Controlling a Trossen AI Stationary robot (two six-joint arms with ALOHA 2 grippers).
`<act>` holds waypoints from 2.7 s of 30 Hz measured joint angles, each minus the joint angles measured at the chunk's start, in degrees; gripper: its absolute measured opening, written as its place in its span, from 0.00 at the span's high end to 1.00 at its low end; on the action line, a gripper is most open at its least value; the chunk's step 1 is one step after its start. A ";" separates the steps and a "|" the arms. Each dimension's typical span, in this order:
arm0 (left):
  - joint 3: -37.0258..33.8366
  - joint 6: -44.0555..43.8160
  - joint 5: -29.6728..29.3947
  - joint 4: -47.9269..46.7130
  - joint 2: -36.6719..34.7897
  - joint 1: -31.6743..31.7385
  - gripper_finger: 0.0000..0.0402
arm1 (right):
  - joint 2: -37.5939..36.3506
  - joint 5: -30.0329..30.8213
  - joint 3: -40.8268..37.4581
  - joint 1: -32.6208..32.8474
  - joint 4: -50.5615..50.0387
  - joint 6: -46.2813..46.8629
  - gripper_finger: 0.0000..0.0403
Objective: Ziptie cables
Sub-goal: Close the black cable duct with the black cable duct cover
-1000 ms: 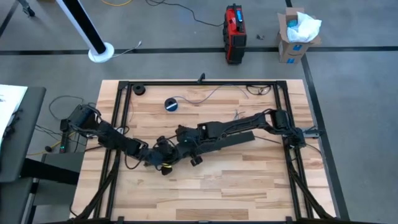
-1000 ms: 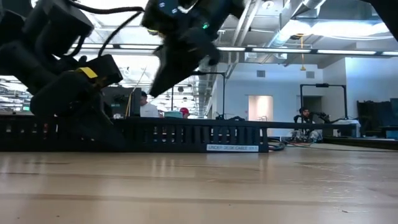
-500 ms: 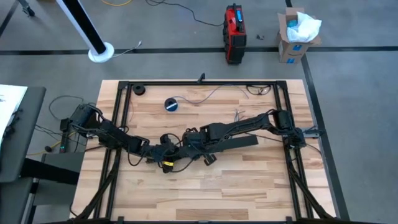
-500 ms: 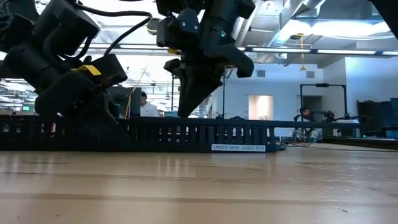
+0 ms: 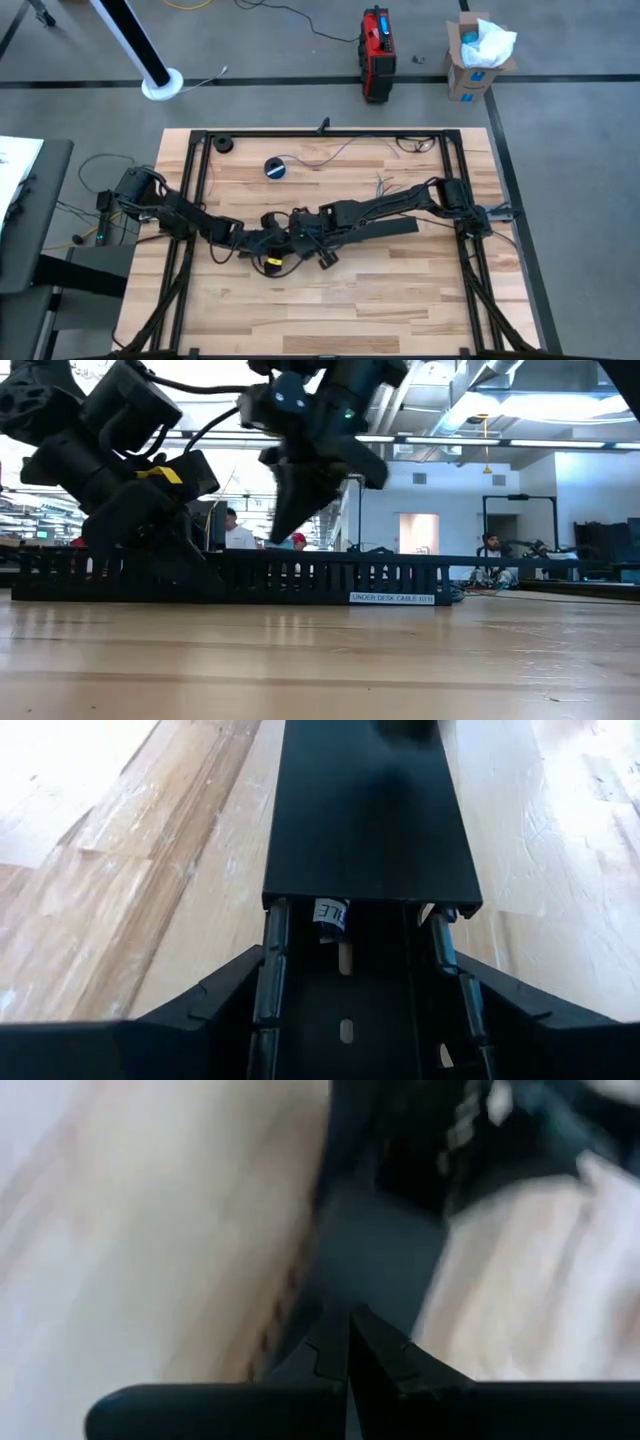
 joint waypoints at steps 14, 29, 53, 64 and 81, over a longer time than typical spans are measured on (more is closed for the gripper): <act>0.05 2.47 3.93 0.44 -0.07 1.11 0.41 | -0.47 -2.64 -4.09 -0.65 1.03 -4.52 1.00; 0.00 12.68 3.35 3.04 -0.02 1.09 0.41 | 0.60 -0.66 -4.23 -2.40 18.12 3.76 1.00; 6.54 0.04 8.77 -4.32 -0.07 5.84 0.30 | -9.83 -1.53 -3.13 -2.46 4.40 10.53 0.98; 11.13 -2.16 9.86 -8.90 -2.10 2.55 0.27 | -9.81 -5.06 -3.13 -2.45 0.66 11.15 0.76; 12.94 -12.22 0.98 -31.12 -14.66 -7.42 0.26 | -9.79 -5.71 -4.47 2.44 -0.38 10.98 0.79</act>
